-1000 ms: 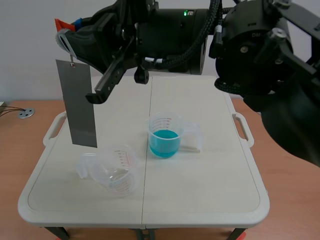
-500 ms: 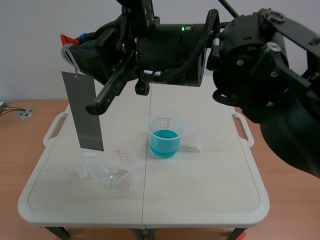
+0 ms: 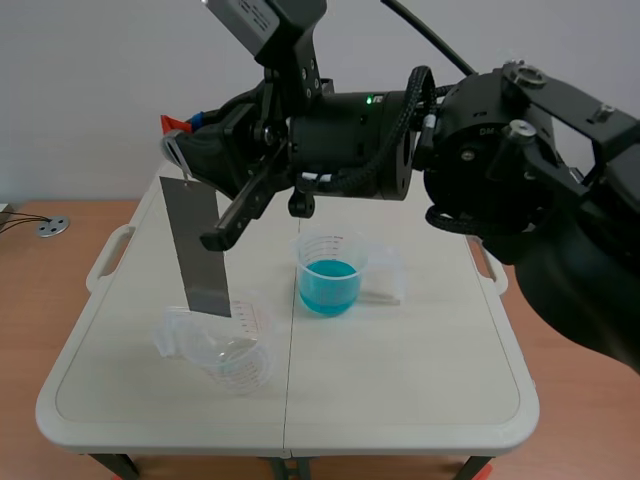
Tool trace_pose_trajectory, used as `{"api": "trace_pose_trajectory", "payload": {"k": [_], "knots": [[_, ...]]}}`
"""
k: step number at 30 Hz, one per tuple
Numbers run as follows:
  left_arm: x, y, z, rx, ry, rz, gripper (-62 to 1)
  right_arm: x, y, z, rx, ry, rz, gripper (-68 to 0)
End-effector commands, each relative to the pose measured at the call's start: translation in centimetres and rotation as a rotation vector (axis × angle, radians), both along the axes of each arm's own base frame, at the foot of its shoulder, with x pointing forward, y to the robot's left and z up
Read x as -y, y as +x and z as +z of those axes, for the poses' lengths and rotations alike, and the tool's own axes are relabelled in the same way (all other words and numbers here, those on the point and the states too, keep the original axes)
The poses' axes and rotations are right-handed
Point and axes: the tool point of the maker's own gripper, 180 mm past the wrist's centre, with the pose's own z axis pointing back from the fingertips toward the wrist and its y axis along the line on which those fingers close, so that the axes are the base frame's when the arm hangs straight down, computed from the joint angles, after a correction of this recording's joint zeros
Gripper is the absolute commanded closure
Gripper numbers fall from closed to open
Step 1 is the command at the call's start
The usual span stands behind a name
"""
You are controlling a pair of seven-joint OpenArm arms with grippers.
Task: Hold the metal plate by the orange handle, dip it into the blue solution, take it out and point at it, then put the plate back in the beaker on the left.
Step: 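Put the plate into the left beaker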
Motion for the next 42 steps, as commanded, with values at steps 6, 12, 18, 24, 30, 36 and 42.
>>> {"api": "trace_pose_trajectory", "payload": {"k": [6,12,18,24,30,36,42], "knots": [[0.0,-0.3,0.2,-0.004,-0.003,-0.006,-8.3,-0.1,0.4,-0.3,-0.019,0.011,-0.002,-1.5],[0.1,-0.3,0.2,-0.004,-0.004,-0.006,-8.3,-0.6,-0.2,-2.3,-0.063,-0.021,0.02,-1.5],[0.1,-0.3,0.2,-0.004,-0.004,-0.006,-8.3,-0.6,-0.2,-3.8,-0.11,-0.032,0.016,-1.5],[0.1,-0.3,0.2,-0.004,-0.004,-0.006,-8.3,-0.6,0.5,-6.5,-0.186,-0.052,-0.014,-1.5],[0.1,-0.3,0.2,-0.004,-0.004,-0.006,-8.3,-0.3,0.6,-8.9,-0.245,-0.08,-0.025,-1.5],[0.1,-0.3,0.2,-0.004,-0.004,-0.006,-8.3,-0.1,0.5,-9.8,-0.263,-0.095,-0.024,-1.5],[0.0,-0.4,0.1,-0.012,0.0,-0.007,-8.4,-0.1,0.5,-9.8,-0.263,-0.096,-0.025,-1.6]]}}
